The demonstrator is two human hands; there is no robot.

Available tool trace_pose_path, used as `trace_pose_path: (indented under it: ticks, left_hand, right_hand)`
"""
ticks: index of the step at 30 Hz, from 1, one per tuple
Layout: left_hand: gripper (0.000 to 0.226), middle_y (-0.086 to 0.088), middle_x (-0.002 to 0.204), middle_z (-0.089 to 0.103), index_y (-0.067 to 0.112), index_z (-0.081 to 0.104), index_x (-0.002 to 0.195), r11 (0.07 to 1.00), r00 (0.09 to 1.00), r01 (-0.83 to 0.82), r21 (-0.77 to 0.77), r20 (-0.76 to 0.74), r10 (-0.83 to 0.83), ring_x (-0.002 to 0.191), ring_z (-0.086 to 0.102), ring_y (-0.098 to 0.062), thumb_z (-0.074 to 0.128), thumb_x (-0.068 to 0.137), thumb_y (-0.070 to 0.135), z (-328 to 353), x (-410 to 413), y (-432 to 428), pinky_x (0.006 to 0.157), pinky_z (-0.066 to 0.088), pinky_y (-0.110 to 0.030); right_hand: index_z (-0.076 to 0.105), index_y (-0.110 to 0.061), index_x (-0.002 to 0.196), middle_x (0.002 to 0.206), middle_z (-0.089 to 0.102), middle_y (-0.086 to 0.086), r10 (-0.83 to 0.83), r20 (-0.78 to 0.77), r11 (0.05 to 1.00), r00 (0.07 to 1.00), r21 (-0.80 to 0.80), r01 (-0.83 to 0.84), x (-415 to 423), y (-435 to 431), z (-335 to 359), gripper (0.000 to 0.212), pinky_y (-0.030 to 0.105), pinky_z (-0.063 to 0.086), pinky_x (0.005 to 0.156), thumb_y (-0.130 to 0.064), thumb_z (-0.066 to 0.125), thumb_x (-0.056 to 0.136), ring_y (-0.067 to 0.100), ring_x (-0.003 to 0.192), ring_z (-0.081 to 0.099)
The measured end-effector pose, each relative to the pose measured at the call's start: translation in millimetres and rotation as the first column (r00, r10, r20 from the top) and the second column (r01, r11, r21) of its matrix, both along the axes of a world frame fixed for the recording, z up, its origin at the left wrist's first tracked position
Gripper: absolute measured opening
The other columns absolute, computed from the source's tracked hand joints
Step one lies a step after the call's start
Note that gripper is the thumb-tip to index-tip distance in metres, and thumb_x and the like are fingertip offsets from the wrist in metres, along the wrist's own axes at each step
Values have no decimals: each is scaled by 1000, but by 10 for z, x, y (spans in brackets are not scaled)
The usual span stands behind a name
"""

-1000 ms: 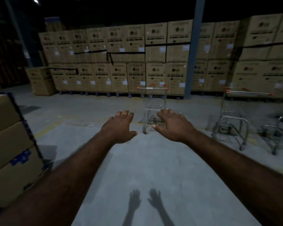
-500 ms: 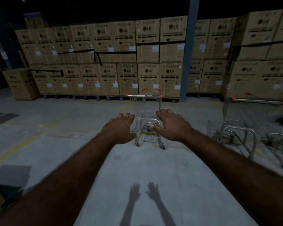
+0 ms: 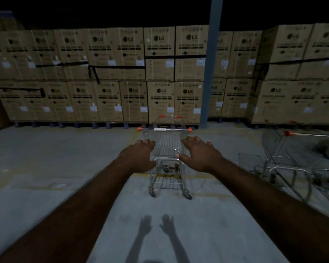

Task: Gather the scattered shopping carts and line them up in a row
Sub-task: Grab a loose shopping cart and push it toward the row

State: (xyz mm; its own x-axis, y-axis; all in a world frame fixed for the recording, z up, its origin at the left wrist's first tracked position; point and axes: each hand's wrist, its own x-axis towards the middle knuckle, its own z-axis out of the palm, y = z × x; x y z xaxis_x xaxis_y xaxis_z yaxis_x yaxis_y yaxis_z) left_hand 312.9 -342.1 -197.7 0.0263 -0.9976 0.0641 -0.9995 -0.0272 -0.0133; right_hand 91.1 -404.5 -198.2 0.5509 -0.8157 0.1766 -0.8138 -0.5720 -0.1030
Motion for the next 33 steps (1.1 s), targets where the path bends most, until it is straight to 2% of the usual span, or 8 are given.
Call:
trace_pose_path:
  ticks: [10, 14, 17, 21, 25, 27, 29, 33]
  left_hand:
    - [90, -8, 168, 12, 16, 10, 161, 994, 997, 66, 82, 22, -68, 152, 17, -28, 58, 95, 53, -310, 810, -2031, 120, 26, -47]
    - [89, -10, 167, 13, 14, 12, 160, 994, 998, 50, 101, 18, -53, 152, 17, -28, 58, 95, 53, -472, 1102, -2911, 120, 27, -47]
    - [89, -13, 166, 15, 13, 14, 160, 992, 999, 32, 121, 13, -34, 150, 21, -29, 60, 94, 51, -508, 1340, -3547, 117, 31, -47]
    - [79, -12, 152, 37, 13, 26, 154, 997, 1000, -8, 74, -15, 9, 138, 36, -30, 63, 93, 47, -527, 1660, -4343, 109, 39, -40]
    - [67, -13, 139, 45, 10, 38, 144, 995, 999, 12, 100, -37, -8, 126, 46, -28, 64, 93, 46, -704, 1913, -4954, 109, 31, -36]
    - [71, -14, 142, 43, 11, 37, 146, 992, 1000, 12, 129, -23, -9, 130, 44, -27, 63, 92, 48, -832, 2050, -5244, 114, 27, -40]
    - [76, -14, 145, 42, 13, 34, 151, 988, 1000, 12, 156, -13, -10, 135, 40, -27, 63, 92, 50, -960, 2204, -5543, 117, 26, -42]
    - [92, -12, 149, 45, 14, 36, 150, 979, 1000, 7, 205, 7, -9, 138, 41, -29, 49, 76, 67, -1195, 2503, -6138, 118, 26, -42]
  right_hand:
    - [24, -22, 158, 166, 22, 5, -65, 16, 996, 998, 65, 64, 770, -1937, -301, 79, 56, 21, 118, -68, 41, 96, 25, 151, 20]
    - [31, -23, 155, 162, 31, 3, -37, 45, 997, 998, 64, 34, 1004, -2901, -498, 76, 60, 21, 115, -68, 42, 95, 28, 149, 24]
    - [35, -26, 153, 156, 41, 2, -14, 28, 998, 1000, 69, 12, 1194, -3632, -579, 74, 62, 14, 119, -70, 40, 94, 26, 145, 33]
    - [32, -23, 154, 157, 39, 2, -38, -5, 995, 999, 97, 38, 1455, -4504, -580, 76, 58, 26, 115, -68, 43, 95, 26, 143, 36]
    - [36, -23, 152, 152, 45, 3, -35, -16, 985, 999, 167, 37, 1674, -5163, -724, 84, 58, 33, 111, -78, 35, 89, 26, 139, 41]
    - [39, -21, 150, 150, 47, 5, -41, -40, 981, 998, 189, 48, 1746, -5426, -835, 85, 58, 31, 113, -78, 35, 88, 28, 138, 42]
    - [40, -18, 150, 151, 46, 7, -51, -53, 979, 997, 194, 60, 1812, -5673, -954, 75, 54, 29, 114, -69, 42, 95, 28, 139, 41]
    - [28, -23, 157, 162, 32, 4, -105, -88, 966, 991, 229, 123, 2013, -6192, -1172, 79, 58, 20, 118, -70, 39, 95, 25, 147, 30]
